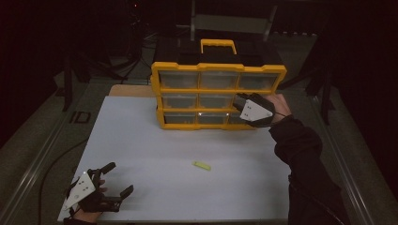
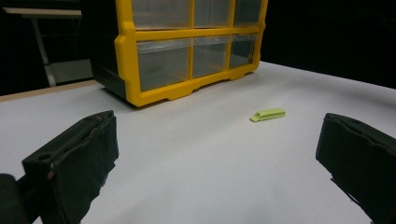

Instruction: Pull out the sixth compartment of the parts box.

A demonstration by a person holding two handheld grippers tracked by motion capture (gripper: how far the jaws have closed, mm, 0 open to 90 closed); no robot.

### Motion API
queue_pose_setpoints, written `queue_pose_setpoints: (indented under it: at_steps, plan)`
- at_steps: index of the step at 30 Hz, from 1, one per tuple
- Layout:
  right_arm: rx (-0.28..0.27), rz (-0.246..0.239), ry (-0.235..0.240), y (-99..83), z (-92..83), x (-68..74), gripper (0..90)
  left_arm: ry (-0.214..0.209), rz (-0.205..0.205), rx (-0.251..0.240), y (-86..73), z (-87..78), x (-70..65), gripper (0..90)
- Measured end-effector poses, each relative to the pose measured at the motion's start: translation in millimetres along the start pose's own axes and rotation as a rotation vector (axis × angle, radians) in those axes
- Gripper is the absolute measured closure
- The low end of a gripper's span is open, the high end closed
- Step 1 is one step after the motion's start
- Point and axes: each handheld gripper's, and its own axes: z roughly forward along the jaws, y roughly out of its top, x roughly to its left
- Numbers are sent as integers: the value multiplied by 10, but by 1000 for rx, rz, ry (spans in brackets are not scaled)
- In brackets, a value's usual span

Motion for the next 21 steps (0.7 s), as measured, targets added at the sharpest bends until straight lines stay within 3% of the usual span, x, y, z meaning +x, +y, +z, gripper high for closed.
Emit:
queue_pose_setpoints:
  at_steps: [2, 6, 11, 16, 21]
  plan:
    - [-2, -45, -9, -14, 19, -9, 645, -2, -2, -3, 0, -1, 1, 0]
    - [11, -88, -6, -42, 46, -20, 676, -2, -3, -3, -1, -3, 1, 0]
    - [22, -107, -3, -75, 74, -31, 688, -3, -4, -2, -3, -1, 1, 0]
    - [45, -160, 11, -89, 110, -43, 713, -8, -4, -4, -4, 2, -1, 0]
    - [39, -172, 24, -95, 113, -62, 716, -9, -1, 2, -5, 6, 1, 0]
